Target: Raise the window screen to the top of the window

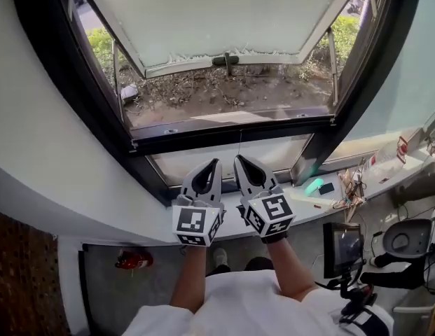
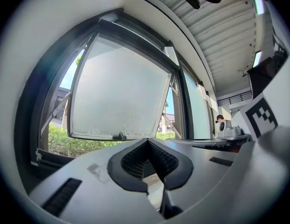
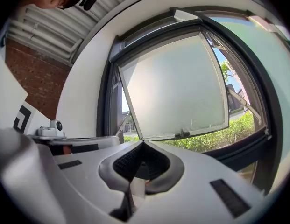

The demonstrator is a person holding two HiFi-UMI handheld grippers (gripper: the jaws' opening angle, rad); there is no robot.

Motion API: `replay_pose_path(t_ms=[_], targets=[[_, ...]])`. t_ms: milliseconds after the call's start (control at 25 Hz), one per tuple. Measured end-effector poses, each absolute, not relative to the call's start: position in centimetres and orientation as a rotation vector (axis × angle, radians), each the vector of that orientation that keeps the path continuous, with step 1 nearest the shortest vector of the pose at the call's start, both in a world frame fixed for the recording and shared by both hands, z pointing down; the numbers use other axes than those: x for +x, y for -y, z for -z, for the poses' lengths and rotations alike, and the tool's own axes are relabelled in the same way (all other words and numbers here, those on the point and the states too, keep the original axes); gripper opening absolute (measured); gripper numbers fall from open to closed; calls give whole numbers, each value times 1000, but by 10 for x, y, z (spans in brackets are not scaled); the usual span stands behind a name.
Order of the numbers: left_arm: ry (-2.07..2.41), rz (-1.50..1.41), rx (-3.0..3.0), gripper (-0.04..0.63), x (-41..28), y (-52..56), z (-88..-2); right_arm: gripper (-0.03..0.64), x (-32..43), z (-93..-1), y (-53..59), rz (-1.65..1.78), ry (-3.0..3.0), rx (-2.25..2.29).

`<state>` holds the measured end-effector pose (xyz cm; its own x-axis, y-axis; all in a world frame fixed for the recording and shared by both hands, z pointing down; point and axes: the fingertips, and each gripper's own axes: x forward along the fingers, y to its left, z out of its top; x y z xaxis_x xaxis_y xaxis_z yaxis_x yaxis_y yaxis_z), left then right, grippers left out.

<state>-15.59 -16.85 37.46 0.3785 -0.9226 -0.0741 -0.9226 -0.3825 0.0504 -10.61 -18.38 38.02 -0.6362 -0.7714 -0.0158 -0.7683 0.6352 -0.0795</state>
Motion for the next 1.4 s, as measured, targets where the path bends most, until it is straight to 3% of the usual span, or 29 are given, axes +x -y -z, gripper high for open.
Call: replay_pose_path(t_ms=[320, 680, 1000, 1160, 1400], targets=[[1701, -63, 2675, -1, -155, 234, -402, 0, -94, -394, 247, 147, -2784, -1437], [1731, -793, 2841, 0, -141, 284, -445, 0, -70, -398, 284, 178, -2780, -1434], [1523, -1470, 2935, 183, -118, 305, -485, 0, -55, -423, 292, 259, -2807, -1432], [1463, -1744, 2880, 192, -119, 318, -508, 0, -51, -430, 295, 285, -2816, -1433], [1427, -1922, 2805, 192, -121, 332, -529, 0, -45, -443, 298, 331, -2826, -1443]])
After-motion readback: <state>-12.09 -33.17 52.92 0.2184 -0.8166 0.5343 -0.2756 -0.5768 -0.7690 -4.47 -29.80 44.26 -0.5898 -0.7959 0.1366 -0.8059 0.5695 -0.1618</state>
